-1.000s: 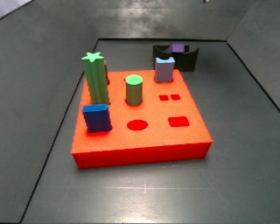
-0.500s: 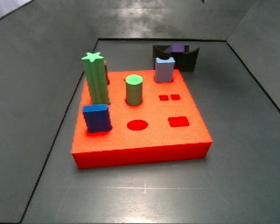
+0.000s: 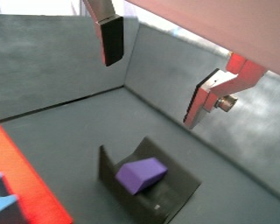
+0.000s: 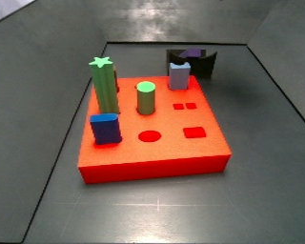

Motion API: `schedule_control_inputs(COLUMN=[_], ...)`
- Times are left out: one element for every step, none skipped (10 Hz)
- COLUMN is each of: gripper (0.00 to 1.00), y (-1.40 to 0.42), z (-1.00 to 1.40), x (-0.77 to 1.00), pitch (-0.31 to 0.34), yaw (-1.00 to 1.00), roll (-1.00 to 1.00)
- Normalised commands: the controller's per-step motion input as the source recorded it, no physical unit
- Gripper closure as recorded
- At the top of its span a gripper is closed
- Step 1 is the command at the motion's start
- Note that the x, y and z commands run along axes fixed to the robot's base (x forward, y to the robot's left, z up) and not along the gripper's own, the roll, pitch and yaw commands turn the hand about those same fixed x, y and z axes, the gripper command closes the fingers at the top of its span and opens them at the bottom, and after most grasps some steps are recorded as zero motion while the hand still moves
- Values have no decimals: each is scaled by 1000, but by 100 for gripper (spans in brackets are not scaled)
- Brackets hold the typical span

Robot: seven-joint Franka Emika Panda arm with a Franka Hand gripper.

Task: Pick up the rectangle object. Move up. Place the rectangle object on the fixture. Regrasp the rectangle object. Move to above the board. Insert the rectangle object.
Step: Regrasp the rectangle object.

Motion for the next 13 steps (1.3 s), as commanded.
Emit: schedule_control_inputs(gripper=[0,0,0,0,0,0,0,0,0,0,0,0,0], y=[-21,-24,-26,-30,-33,-36,-36,-38,-40,-25,-28,76,76], z=[-7,-9,-11,-6,-12,-16,-14,-15,-16,-8,-4,-1000,-1000], x=[27,36,53,68,80,84,92,91,94,82,73,29,31], pitch=[17,24,41,66,89,105,131,128,118,95,66,32,10], yaw=[40,42,49,58,70,83,108,122,133,150,161,121,118], roll=[1000,1000,1000,1000,1000,1000,884,619,481,286,201,215,202])
